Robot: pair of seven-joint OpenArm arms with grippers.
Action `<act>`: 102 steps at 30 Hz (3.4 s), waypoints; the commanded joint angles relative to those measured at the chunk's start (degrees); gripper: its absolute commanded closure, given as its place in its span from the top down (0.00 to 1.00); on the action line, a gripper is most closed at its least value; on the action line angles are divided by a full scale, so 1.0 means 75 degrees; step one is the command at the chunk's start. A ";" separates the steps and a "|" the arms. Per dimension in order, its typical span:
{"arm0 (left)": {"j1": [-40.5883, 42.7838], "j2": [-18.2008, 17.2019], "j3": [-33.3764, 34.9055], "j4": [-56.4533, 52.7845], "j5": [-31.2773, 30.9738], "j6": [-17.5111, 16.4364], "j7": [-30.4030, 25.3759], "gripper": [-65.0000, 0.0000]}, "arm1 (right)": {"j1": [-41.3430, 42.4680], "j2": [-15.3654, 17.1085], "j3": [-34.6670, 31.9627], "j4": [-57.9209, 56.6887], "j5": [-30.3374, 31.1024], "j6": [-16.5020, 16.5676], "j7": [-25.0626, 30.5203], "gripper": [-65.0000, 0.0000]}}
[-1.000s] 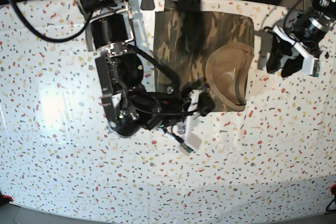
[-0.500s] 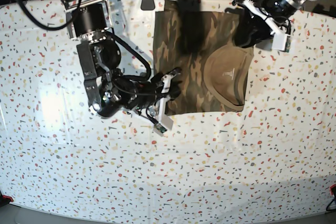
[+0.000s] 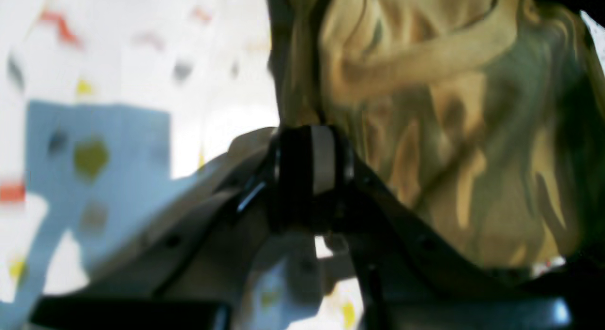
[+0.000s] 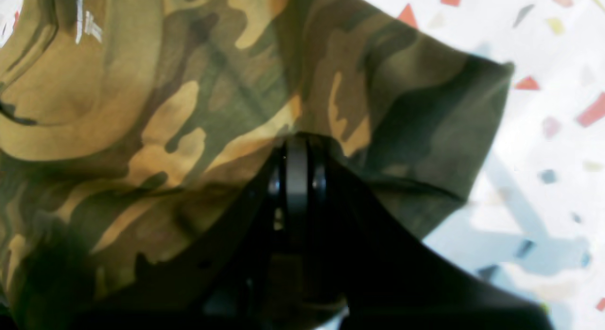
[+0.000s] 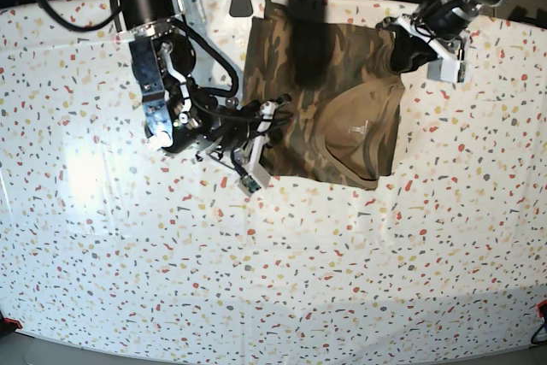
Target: Fold the T-shirt properly
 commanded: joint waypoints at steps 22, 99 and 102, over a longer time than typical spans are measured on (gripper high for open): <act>-0.0720 -0.2159 -0.1116 0.0632 -0.0877 0.1518 0.0079 0.12 | 0.1026 -0.0452 0.0755 0.0149 -0.0052 -0.0210 -0.0265 0.00; 0.0507 -0.0627 -0.0941 0.0344 0.0720 0.1938 -0.1081 0.10 | -0.1416 -0.0286 -0.0358 0.1023 -0.0009 -0.0143 -0.0423 0.00; 0.0169 -0.0615 -0.0941 0.0344 0.0673 0.1938 -0.1055 0.10 | -0.1416 -0.0286 -0.0361 0.1026 -0.0006 -0.0143 -0.0423 0.00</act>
